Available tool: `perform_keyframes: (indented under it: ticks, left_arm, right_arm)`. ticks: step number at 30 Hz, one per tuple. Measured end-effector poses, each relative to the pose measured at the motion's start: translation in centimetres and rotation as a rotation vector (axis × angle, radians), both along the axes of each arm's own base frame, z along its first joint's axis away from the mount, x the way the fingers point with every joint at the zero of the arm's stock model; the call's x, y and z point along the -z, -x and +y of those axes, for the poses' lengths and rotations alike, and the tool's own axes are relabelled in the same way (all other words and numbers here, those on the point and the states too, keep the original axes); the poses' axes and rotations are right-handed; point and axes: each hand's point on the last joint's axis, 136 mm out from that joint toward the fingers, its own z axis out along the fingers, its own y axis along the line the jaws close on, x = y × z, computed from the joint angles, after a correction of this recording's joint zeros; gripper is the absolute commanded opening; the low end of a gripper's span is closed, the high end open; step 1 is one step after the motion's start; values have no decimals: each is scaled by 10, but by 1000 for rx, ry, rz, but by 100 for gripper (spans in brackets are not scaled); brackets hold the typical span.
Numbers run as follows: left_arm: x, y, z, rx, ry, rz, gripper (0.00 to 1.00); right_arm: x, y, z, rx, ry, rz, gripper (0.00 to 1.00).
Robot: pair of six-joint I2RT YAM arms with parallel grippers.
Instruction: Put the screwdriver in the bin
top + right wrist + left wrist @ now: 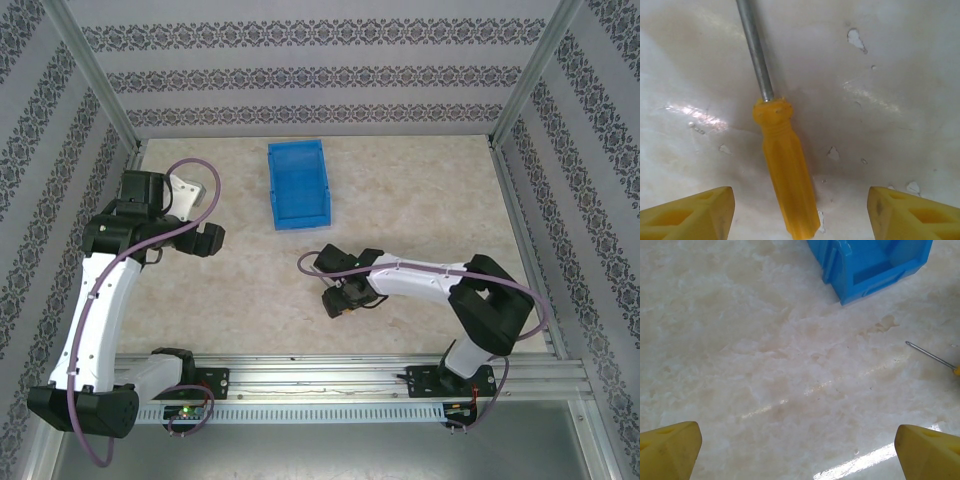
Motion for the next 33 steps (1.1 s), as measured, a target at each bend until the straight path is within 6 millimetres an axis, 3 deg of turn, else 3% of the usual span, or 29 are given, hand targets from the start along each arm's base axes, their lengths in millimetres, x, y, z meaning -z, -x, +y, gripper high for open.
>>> perform_keyframes:
  ticks: [7,11,16,20,33]
  left_arm:
    - [-1,1,-1,5,1,-4,99]
    - [-2,1,-1,5,1,-7,99]
    - [-3,3,-1,7,5,-12,99]
    - [-1,4,-2,12,10,-8,99]
    - [-1,6,-3,14,14,-12,99]
  right_arm:
    - [10,3,2,-5,21,18,62]
    - [10,2,4,1,17,16,53]
    - [10,1,6,7,22,12,49]
    - [10,0,6,11,20,10,38]
    - [10,0,8,3,22,2,20]
